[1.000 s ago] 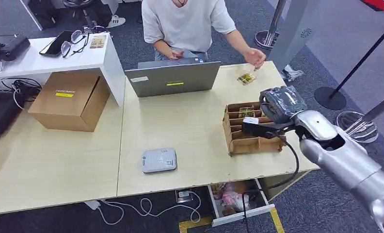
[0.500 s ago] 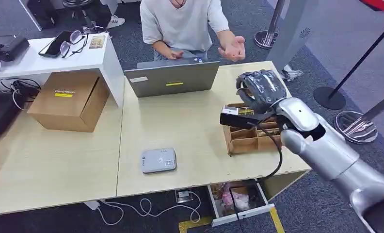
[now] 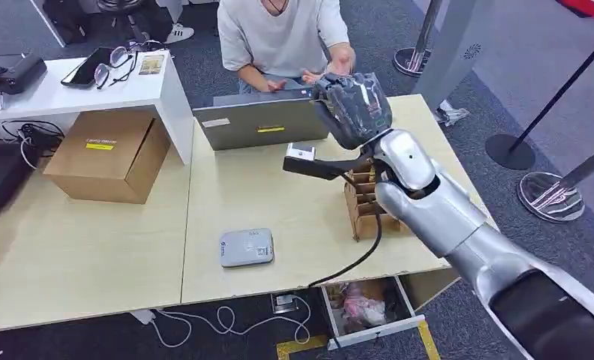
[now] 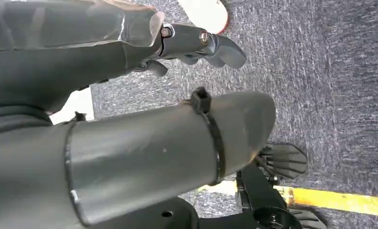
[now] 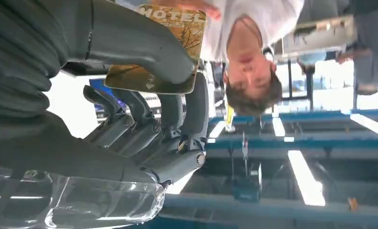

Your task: Pass the card to the sensor for recognition and then transmit it.

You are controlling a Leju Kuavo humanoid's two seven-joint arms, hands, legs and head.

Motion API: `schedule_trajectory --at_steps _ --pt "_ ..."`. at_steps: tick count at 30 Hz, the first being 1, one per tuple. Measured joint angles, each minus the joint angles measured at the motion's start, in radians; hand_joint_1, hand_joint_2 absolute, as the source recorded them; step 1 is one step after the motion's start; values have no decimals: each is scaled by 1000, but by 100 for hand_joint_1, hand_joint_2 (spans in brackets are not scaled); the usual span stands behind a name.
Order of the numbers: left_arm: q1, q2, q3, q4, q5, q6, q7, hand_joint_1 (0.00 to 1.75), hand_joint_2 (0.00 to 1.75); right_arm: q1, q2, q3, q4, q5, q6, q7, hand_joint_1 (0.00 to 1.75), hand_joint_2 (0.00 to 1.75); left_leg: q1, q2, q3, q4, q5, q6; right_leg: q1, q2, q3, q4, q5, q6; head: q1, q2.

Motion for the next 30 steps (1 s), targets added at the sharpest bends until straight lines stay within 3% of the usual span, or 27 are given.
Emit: schedule_trajectory --at_steps 3,9,24,25,26,27,28,30 --pt "-9 -3 0 0 -2 5 8 0 0 -19 36 -8 71 28 -104 -10 175 175 0 0 0 0 0 0 0 0 0 0 0 0 0 0" --pt "-25 -14 0 0 -4 27 17 0 0 -51 91 -13 214 100 -245 -14 175 175 0 0 0 0 0 0 0 0 0 0 0 0 0 0" --pt "-51 -35 0 0 -1 50 37 0 0 -98 168 -12 403 151 -247 29 175 175 0 0 0 0 0 0 0 0 0 0 0 0 0 0" --pt "-53 -36 0 0 -1 51 38 0 0 -98 170 -12 408 150 -248 29 162 175 0 0 0 0 0 0 0 0 0 0 0 0 0 0" --pt "-54 -37 0 0 -1 52 39 0 0 -98 171 -12 414 149 -249 29 98 175 0 0 0 0 0 0 0 0 0 0 0 0 0 0" --pt "-55 -37 0 0 -1 53 40 0 0 -98 173 -12 419 148 -249 29 14 175 0 0 0 0 0 0 0 0 0 0 0 0 0 0" --pt "-56 -38 0 0 -1 53 43 0 0 -98 174 -12 423 147 -250 29 0 175 0 0 0 0 0 0 0 0 0 0 0 0 0 0" --pt "-58 -39 0 0 0 55 49 0 0 -98 176 -12 429 147 -252 24 0 175 0 0 0 0 0 0 0 0 0 0 0 0 0 0"
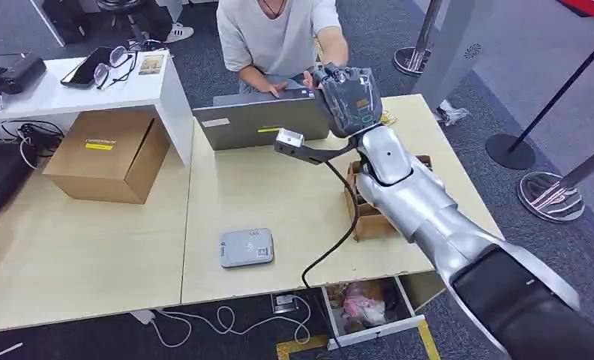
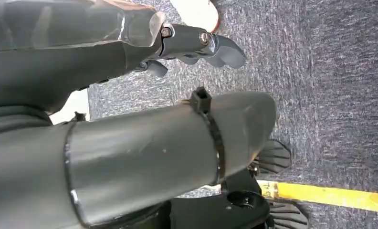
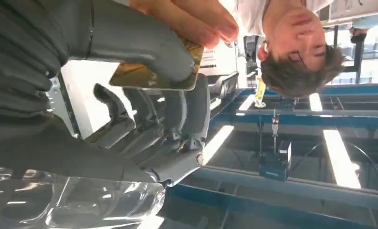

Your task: Pass the card to the sensor for recognition and then transmit it.

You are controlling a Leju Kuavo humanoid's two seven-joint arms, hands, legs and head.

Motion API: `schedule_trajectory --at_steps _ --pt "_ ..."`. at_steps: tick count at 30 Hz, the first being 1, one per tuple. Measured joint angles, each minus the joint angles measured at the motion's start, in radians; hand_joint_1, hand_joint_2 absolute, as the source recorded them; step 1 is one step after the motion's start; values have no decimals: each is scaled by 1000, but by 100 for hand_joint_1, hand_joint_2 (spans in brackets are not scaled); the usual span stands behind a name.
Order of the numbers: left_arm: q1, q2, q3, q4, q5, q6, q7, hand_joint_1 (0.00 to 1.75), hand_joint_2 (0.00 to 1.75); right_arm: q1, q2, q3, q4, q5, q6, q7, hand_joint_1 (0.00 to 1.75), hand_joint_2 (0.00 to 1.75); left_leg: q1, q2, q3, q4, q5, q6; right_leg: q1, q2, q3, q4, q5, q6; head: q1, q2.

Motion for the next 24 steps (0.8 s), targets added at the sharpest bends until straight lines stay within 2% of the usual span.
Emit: schedule_trajectory --at_steps 16,24 --pt "-5 -4 0 0 5 6 17 0 0 -8 18 -8 5 -7 6 -22 0 175 0 0 0 0 0 0 0 0 0 0 0 0 0 0" --pt "0 -3 0 0 18 5 -10 0 0 -1 12 -35 -59 -18 71 13 0 175 0 0 0 0 0 0 0 0 0 0 0 0 0 0"
